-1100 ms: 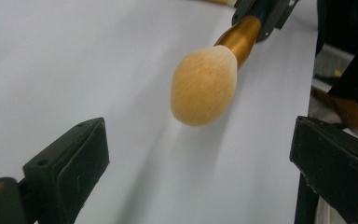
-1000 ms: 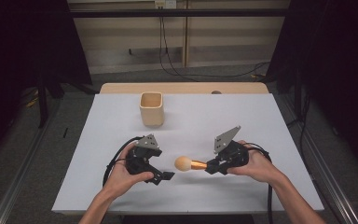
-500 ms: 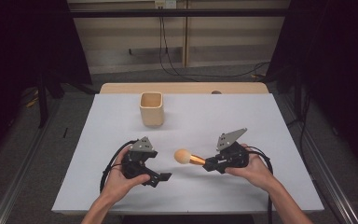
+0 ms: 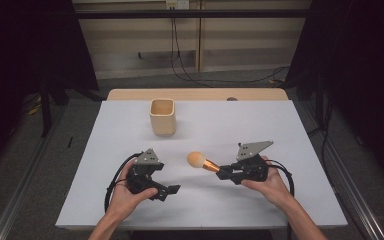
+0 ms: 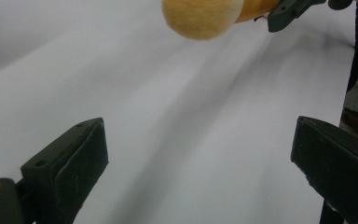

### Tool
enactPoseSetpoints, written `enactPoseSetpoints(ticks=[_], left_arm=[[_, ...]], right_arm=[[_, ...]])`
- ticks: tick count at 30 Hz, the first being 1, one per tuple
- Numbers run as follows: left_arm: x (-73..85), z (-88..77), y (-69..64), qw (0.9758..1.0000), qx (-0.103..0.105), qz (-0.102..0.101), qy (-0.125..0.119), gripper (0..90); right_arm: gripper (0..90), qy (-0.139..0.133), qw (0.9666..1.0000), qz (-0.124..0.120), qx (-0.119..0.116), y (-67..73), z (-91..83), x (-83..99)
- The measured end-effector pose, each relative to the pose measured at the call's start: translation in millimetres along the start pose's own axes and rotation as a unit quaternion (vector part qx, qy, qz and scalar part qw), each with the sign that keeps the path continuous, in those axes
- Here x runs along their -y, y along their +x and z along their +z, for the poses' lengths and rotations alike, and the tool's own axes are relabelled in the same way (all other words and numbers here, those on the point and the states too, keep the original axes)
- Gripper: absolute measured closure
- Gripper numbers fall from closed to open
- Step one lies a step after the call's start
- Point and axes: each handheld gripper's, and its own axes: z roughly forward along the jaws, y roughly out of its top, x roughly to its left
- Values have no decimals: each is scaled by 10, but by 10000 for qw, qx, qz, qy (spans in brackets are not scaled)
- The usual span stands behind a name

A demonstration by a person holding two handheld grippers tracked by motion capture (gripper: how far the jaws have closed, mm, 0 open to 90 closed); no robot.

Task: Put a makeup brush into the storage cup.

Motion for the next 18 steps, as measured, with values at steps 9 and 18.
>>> enactPoseSetpoints(ticks=[9,18], left_arm=[[52,-47,34,9997,-144,-126,-167,38],[71,-53,32,9994,-215,-96,-236,36]], right_arm=[[744,-554,9984,84,10,57,-16,47],[745,-1043,9944,102,-119,102,20,79]])
